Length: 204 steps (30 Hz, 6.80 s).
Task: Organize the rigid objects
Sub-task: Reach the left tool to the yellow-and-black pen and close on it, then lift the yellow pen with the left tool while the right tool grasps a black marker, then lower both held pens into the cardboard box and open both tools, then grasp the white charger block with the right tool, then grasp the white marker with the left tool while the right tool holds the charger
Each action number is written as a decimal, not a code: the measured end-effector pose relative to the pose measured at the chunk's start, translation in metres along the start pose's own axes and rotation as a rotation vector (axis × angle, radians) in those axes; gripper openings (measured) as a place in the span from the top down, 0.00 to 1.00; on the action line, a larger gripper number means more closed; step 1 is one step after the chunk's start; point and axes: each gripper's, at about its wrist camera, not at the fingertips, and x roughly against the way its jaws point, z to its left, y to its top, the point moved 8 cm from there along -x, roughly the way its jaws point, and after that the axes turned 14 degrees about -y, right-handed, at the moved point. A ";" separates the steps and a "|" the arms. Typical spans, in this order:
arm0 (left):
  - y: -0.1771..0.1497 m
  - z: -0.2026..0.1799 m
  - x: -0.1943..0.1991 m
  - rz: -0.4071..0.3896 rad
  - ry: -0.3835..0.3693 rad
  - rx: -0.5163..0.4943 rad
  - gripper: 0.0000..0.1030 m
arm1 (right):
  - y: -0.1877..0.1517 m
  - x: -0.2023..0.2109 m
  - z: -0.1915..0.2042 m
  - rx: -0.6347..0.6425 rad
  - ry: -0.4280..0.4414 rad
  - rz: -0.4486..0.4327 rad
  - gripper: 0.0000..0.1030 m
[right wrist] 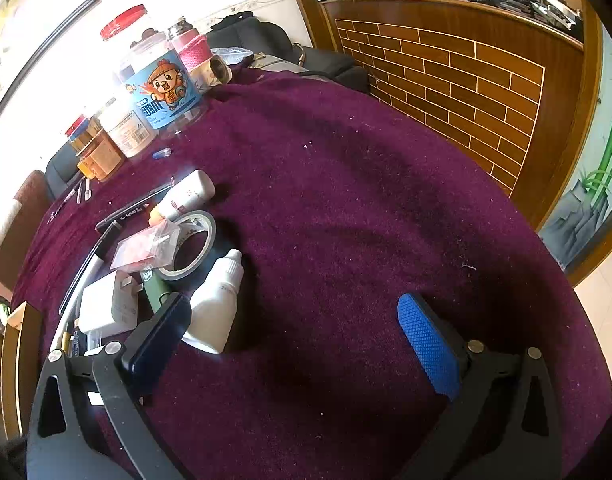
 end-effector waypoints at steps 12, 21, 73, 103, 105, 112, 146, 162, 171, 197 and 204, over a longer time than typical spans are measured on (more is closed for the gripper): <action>0.036 0.006 -0.026 -0.044 0.103 -0.059 0.66 | 0.000 0.000 0.000 0.001 0.001 0.000 0.00; 0.048 0.002 -0.040 -0.088 0.192 -0.127 0.71 | 0.000 -0.001 0.000 0.002 -0.001 0.000 0.00; -0.045 0.091 0.169 -0.471 -0.143 0.252 0.94 | -0.108 0.099 0.185 0.478 0.244 0.078 0.88; 0.062 0.206 0.071 -0.401 -0.227 0.540 0.90 | -0.136 0.065 0.387 0.420 0.459 0.370 0.87; 0.059 0.211 0.066 -0.399 -0.230 0.570 0.73 | -0.130 0.068 0.384 0.424 0.450 0.336 0.86; 0.048 0.216 0.063 -0.385 -0.243 0.629 0.66 | -0.119 0.082 0.362 0.417 0.437 0.275 0.81; -0.013 0.020 0.105 -0.313 0.032 0.166 0.40 | -0.053 0.100 0.090 0.364 0.132 -0.066 0.04; -0.029 -0.005 0.107 -0.289 0.321 -0.011 0.40 | -0.077 0.036 0.146 0.483 0.120 0.104 0.37; -0.027 -0.001 0.086 -0.234 0.330 0.002 0.40 | -0.081 0.047 0.103 0.471 0.104 0.077 0.36; 0.040 -0.006 -0.013 -0.112 0.230 0.072 0.40 | -0.041 0.032 0.059 0.163 0.287 0.041 0.35; 0.102 0.020 -0.030 -0.148 0.216 0.090 0.40 | -0.040 0.030 0.056 0.137 0.318 0.054 0.35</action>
